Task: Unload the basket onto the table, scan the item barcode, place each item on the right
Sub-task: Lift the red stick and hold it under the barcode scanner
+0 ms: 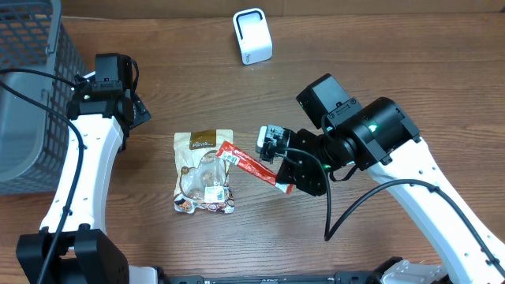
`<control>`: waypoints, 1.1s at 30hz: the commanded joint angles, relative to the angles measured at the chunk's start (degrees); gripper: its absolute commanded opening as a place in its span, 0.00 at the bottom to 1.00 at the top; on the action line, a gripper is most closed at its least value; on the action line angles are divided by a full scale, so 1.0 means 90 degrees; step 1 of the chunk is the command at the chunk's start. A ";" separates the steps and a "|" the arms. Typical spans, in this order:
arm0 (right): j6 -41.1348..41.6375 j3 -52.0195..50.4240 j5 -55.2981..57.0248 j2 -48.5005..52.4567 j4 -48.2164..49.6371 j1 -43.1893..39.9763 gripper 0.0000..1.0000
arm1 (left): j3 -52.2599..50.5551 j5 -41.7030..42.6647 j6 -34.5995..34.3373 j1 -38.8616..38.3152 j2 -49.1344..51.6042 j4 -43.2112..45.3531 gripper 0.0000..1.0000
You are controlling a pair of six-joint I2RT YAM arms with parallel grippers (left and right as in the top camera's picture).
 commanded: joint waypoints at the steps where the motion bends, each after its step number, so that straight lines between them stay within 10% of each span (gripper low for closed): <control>1: -0.0104 -0.0291 0.0177 0.0000 0.0228 -0.0024 0.04 | 0.0104 -0.0083 0.0119 -0.0017 0.0027 0.0017 1.00; 13: 0.3640 -0.1095 0.3529 0.0379 0.2951 -0.0024 0.03 | 0.0104 -0.0083 0.0119 -0.0017 0.0027 0.0017 1.00; 26: 0.3172 0.1615 0.4410 0.1802 0.2149 -0.0612 0.03 | 0.0104 -0.0083 0.0119 -0.0017 0.0027 0.0017 1.00; 33: 0.1331 0.1889 0.5238 0.2582 0.3517 -0.0680 0.03 | 0.0104 -0.0083 0.0119 -0.0017 0.0027 0.0015 1.00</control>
